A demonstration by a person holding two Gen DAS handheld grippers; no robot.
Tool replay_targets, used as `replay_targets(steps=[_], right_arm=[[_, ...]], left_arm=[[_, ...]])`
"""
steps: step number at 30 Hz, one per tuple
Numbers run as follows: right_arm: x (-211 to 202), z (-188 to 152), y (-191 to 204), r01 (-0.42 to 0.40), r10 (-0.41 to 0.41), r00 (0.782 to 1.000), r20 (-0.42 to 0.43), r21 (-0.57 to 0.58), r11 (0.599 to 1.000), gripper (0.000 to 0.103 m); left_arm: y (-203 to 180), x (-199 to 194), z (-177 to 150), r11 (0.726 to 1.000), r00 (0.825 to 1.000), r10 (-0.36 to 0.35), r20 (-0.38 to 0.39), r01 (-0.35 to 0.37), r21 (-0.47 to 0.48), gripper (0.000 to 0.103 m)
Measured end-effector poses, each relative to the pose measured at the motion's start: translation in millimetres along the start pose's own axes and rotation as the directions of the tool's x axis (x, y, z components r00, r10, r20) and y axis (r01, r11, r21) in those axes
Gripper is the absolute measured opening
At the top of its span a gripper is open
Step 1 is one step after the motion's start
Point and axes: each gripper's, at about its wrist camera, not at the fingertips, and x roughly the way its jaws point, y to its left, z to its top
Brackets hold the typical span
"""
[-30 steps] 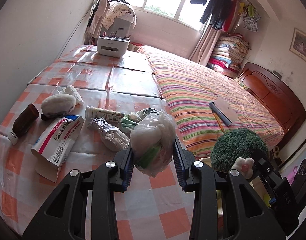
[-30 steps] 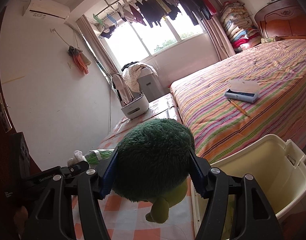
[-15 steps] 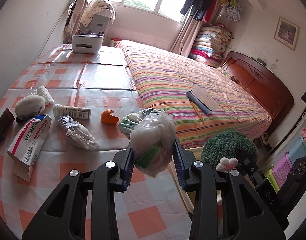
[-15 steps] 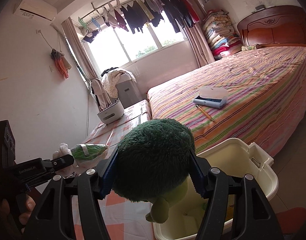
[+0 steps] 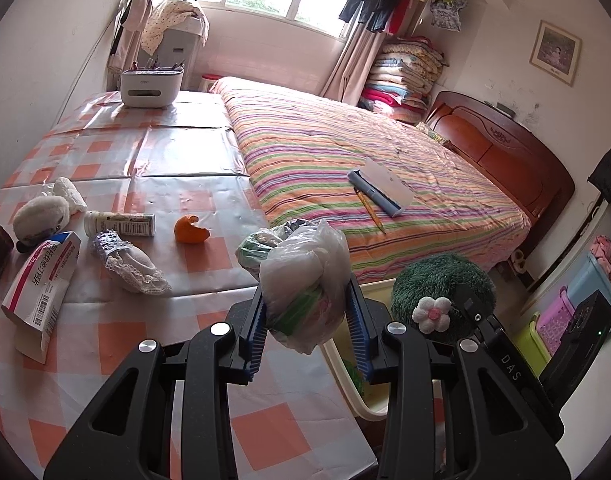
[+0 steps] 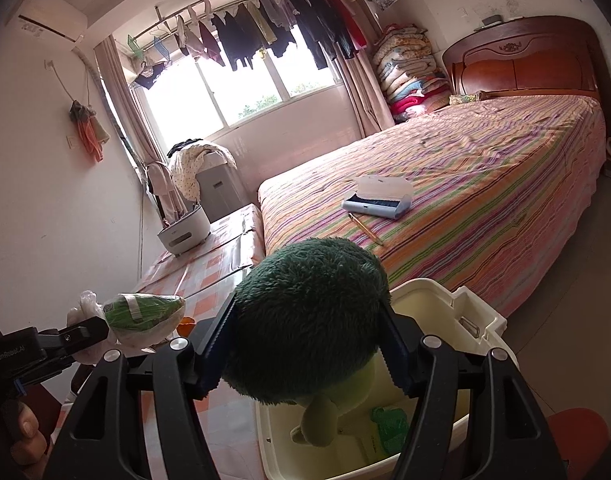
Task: Collect trash
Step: 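Drop the plush toy and white bag into the cream bin with both tools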
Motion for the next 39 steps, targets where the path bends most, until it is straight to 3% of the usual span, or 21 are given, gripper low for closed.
replay_targets(steps=[7, 19, 28, 35, 39], right_arm=[[3, 2, -11, 0.016, -0.015, 1.0, -0.015, 0.05, 0.999, 0.068], [-10, 10, -27, 0.012, -0.018, 0.999, 0.046, 0.123, 0.992, 0.068], [-30, 16, -50, 0.037, -0.073, 0.986, 0.149, 0.231, 0.972, 0.068], [-36, 17, -56, 0.039, -0.087, 0.981, 0.176, 0.259, 0.965, 0.068], [-36, 16, -59, 0.041, -0.089, 0.981, 0.172, 0.267, 0.963, 0.068]], left_arm=[[-7, 2, -1, 1.0, 1.0, -0.007, -0.012, 0.007, 0.014, 0.035], [-39, 16, -2, 0.995, 0.999, -0.032, -0.024, 0.034, 0.094, 0.033], [-67, 50, -8, 0.986, 0.985, -0.101, -0.141, 0.118, 0.117, 0.033], [-89, 80, -15, 0.978, 0.968, -0.115, -0.224, 0.15, 0.144, 0.034], [-96, 89, -15, 0.977, 0.967, -0.111, -0.228, 0.149, 0.154, 0.041]])
